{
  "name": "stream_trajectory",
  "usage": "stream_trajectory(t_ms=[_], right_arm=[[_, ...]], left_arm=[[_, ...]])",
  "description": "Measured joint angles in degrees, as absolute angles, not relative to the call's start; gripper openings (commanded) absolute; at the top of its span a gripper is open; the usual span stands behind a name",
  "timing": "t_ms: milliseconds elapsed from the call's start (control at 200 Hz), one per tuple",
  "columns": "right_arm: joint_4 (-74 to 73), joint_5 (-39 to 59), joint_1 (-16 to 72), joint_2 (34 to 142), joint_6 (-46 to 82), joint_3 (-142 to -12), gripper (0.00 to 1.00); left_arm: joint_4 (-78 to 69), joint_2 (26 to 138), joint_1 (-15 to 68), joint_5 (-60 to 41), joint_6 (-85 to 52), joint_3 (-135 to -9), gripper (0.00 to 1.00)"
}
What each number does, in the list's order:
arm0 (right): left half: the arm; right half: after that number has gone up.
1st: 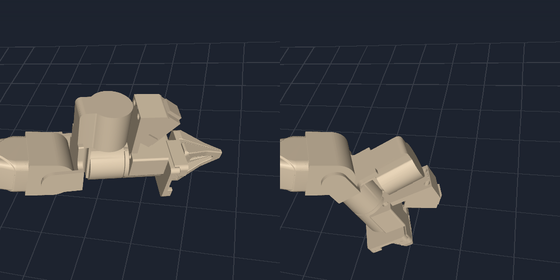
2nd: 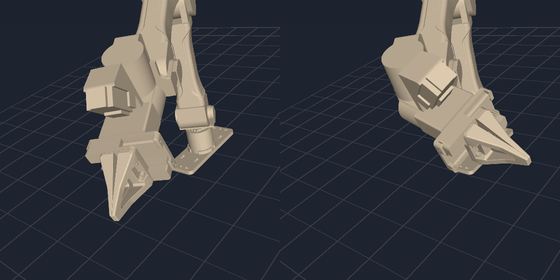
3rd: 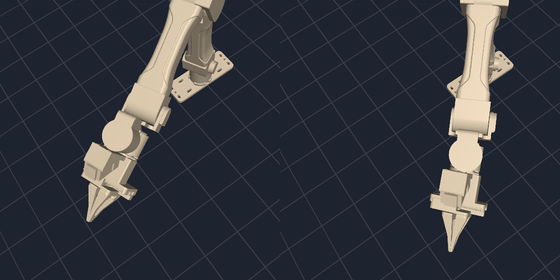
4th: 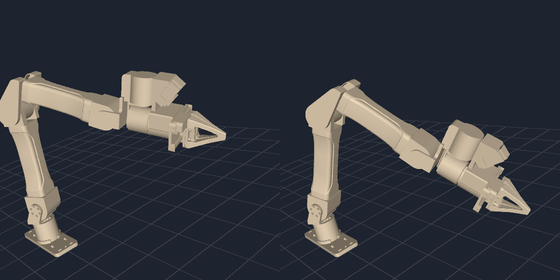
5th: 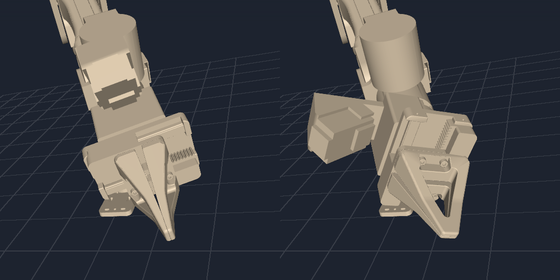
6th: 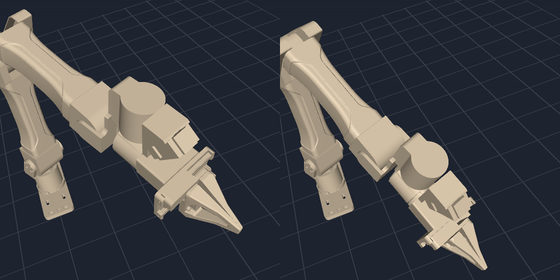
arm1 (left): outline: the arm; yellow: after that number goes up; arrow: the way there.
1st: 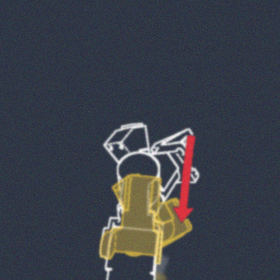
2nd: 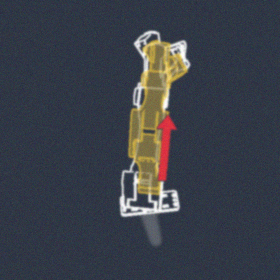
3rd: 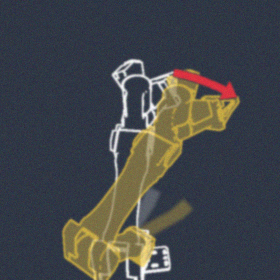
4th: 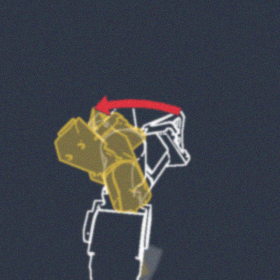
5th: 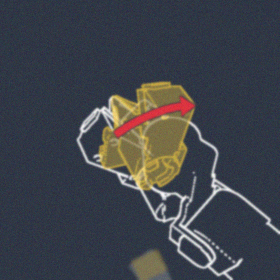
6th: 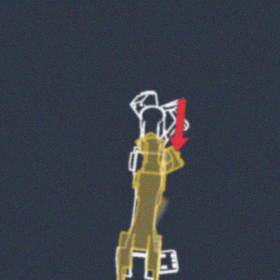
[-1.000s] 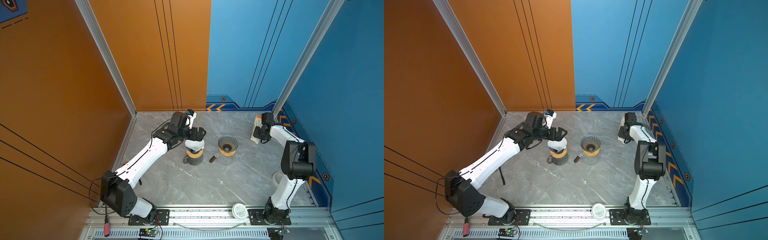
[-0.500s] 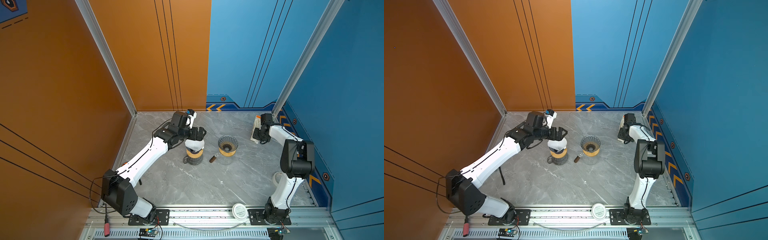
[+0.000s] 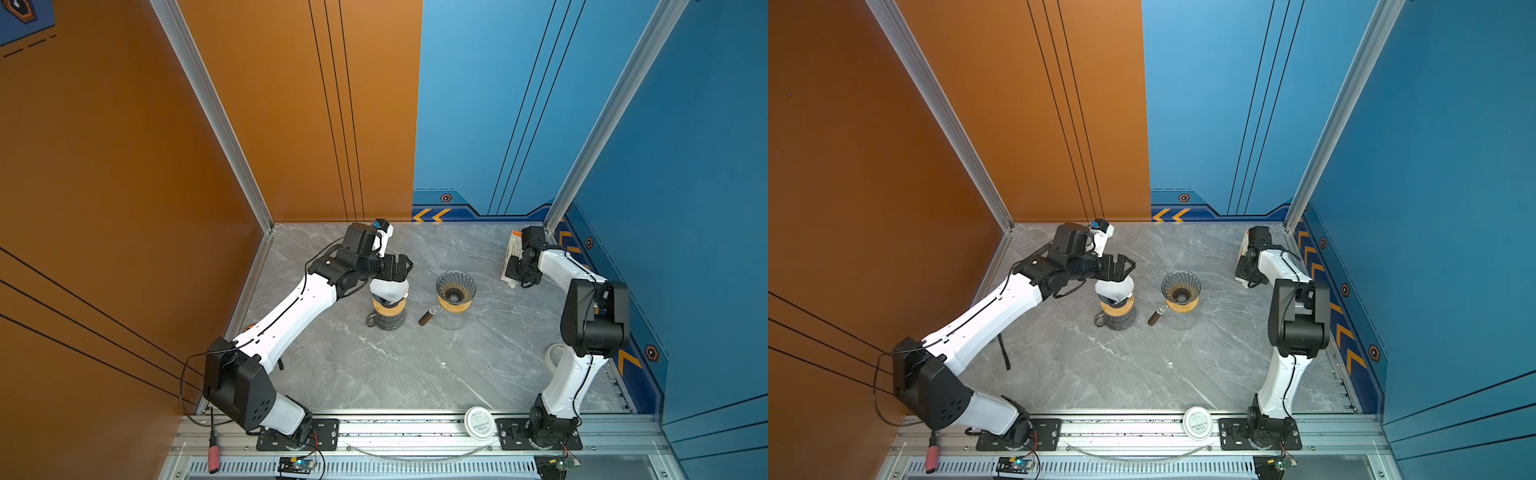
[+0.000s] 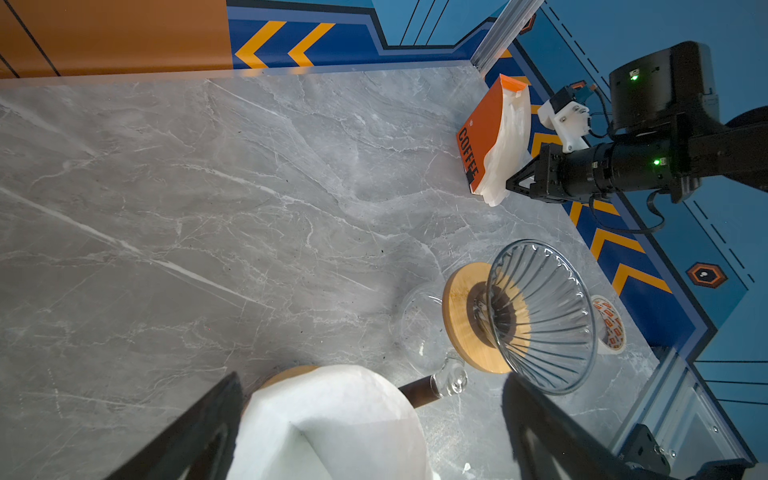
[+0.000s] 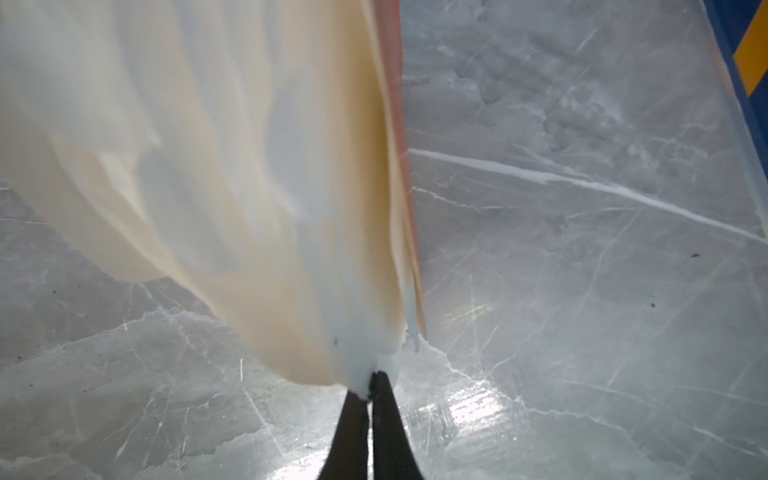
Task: Place the coffee filter in the dripper
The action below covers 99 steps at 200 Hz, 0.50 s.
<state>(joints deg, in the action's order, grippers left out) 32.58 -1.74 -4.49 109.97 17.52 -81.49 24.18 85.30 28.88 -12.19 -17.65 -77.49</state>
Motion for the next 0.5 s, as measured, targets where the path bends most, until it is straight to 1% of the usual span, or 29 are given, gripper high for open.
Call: stream_trajectory(t_ms=[105,225,496], right_arm=[[34.1,-1.6,-4.5,108.6,17.8,-81.9,0.00],[35.0,-1.4,-4.8,107.5,18.0,-82.9,0.03],[35.6,-1.3,-6.0,108.8,18.0,-85.1,0.02]], left_arm=[[24.2,85.4,28.9,-12.2,-17.6,-77.5,0.98],[24.2,85.6,28.9,-12.2,-17.6,-77.5,0.98],[24.2,85.6,28.9,-12.2,-17.6,-77.5,0.98]])
